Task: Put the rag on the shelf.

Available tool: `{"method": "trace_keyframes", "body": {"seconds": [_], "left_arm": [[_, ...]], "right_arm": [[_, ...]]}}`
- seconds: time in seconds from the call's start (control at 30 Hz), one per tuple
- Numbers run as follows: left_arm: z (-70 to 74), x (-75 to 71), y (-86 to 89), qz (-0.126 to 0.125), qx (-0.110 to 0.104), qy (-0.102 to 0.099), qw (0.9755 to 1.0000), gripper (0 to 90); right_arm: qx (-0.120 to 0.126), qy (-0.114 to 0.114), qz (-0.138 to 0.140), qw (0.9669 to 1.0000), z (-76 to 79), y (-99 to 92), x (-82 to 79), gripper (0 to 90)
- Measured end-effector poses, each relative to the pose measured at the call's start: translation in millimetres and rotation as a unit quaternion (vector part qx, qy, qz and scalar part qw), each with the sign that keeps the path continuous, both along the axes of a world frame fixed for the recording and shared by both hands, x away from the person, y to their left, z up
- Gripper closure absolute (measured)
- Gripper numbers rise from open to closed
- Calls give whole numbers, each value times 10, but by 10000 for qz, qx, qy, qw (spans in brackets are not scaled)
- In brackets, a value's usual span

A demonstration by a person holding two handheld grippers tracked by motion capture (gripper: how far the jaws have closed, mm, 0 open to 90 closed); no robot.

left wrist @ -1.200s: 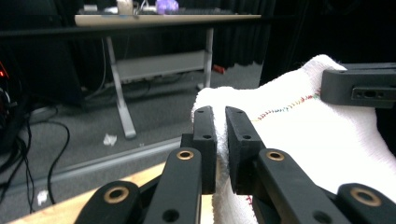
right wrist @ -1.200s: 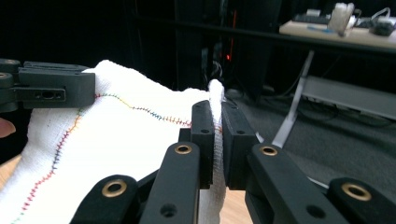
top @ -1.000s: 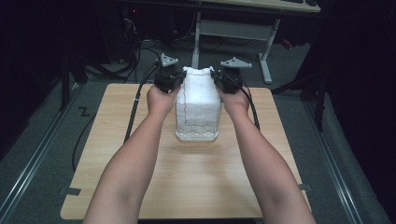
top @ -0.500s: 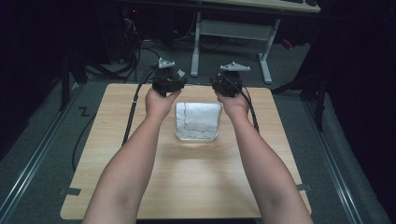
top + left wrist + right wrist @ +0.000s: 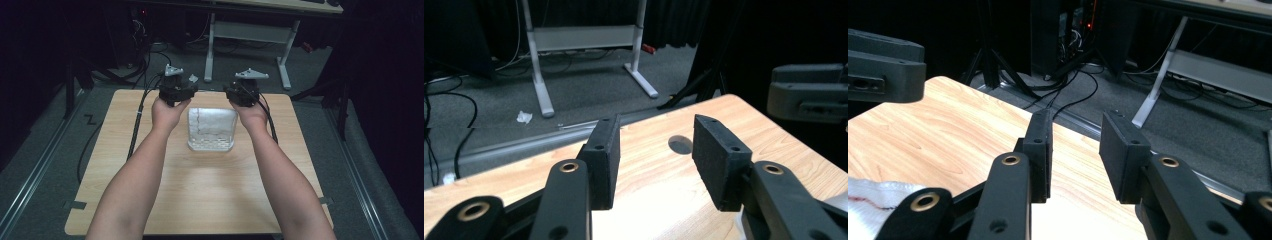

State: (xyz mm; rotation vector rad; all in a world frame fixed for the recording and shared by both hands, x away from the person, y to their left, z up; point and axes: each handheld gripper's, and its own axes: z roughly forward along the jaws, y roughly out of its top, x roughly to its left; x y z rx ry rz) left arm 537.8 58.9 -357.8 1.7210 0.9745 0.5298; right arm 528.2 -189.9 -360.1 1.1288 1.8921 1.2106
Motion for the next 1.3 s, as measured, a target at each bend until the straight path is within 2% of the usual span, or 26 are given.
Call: {"method": "trace_keyframes", "body": {"seconds": [0.17,0.33,0.4,0.53,0.63,0.7,0.8,0.93,1.0,1.2,1.3], "left_arm": [[25,-138,86,-9,-91,-115,9999,539],[-2,-348,200,-29,-235,-207,9995,530],[-11,-440,224,-50,-89,-251,9996,526],[-52,-607,312,-63,-35,-303,9995,532],[-79,-713,397,-54,-70,-329,9994,529],[-113,-791,452,-21,15,-340,9994,523],[-176,-883,515,-34,67,-261,9996,512],[-298,-1016,589,-131,83,-163,9997,506],[-378,-1070,611,-196,125,-84,9997,502],[-691,-1280,624,-323,323,4,9990,490],[-882,-1386,609,-449,391,181,9981,488]], "right_arm": [[62,-63,31,10000,24,-83,-186,629],[20,-162,2,9999,26,-162,-402,606],[84,-173,27,9998,24,-207,-473,599],[42,-197,11,9998,18,-279,-618,585],[-1,-230,32,9997,0,-328,-734,575],[-24,-244,47,9997,-23,-354,-799,571],[-32,-207,87,9997,-90,-404,-911,564],[-109,-152,118,9998,-198,-447,-1019,560],[-222,-183,138,9995,-274,-465,-1079,562],[-313,-15,197,9993,-504,-488,-1240,567],[-382,104,204,9990,-651,-482,-1312,564]]}}
